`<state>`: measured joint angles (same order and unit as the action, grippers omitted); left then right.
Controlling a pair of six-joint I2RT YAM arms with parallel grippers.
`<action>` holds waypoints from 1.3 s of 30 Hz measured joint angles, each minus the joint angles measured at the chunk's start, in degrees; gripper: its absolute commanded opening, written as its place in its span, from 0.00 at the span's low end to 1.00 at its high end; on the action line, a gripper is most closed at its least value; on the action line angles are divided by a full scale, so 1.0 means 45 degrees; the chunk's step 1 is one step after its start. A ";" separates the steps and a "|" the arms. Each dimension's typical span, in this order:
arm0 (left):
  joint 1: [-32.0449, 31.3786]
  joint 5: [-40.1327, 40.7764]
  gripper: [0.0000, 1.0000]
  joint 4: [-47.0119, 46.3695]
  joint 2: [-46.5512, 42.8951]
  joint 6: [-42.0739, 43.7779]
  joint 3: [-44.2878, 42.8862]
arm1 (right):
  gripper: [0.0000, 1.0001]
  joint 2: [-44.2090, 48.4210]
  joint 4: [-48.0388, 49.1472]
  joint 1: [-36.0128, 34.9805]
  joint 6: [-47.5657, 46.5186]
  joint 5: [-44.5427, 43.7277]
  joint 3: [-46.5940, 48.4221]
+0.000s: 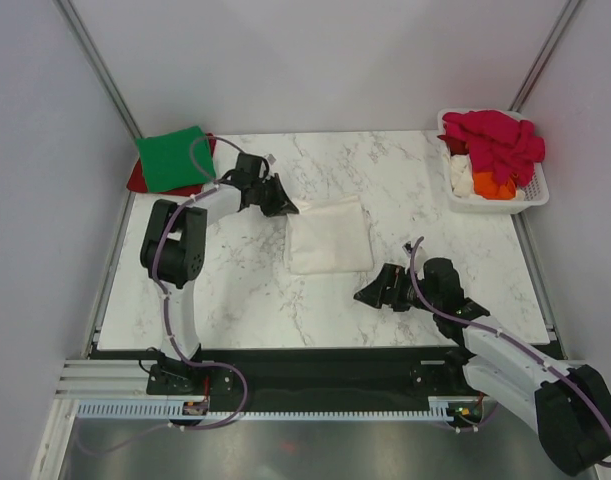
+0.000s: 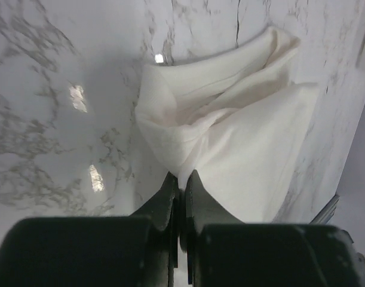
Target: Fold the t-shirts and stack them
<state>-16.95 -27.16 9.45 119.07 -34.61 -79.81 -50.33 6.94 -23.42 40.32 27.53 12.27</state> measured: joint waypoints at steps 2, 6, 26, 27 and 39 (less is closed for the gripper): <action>0.0466 -0.0010 0.02 0.0937 0.0005 0.0194 -0.0996 | 0.98 -0.0034 0.0442 0.0000 0.0136 -0.0044 -0.0301; 0.1588 -0.0262 0.02 0.2973 0.0131 0.0709 -0.3764 | 0.98 -0.0301 0.1219 0.0000 0.0364 -0.0151 -0.0636; 0.4731 -0.0219 0.02 0.8864 0.2487 0.2399 -1.2332 | 0.98 -0.3060 0.3667 0.0000 0.0568 -0.0044 -0.0690; 0.4974 -0.0311 0.02 0.8937 0.2589 0.2390 -1.2614 | 0.98 -0.3240 0.3803 0.0000 0.0578 -0.0010 -0.0636; 0.7980 -0.1996 0.02 0.6897 0.4303 -0.0209 -1.5329 | 0.98 -0.4682 0.4571 0.0000 0.0573 0.0505 -0.0034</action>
<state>18.96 -36.14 40.49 138.43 -35.55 -148.79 -71.40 27.51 -23.42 42.89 29.80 12.12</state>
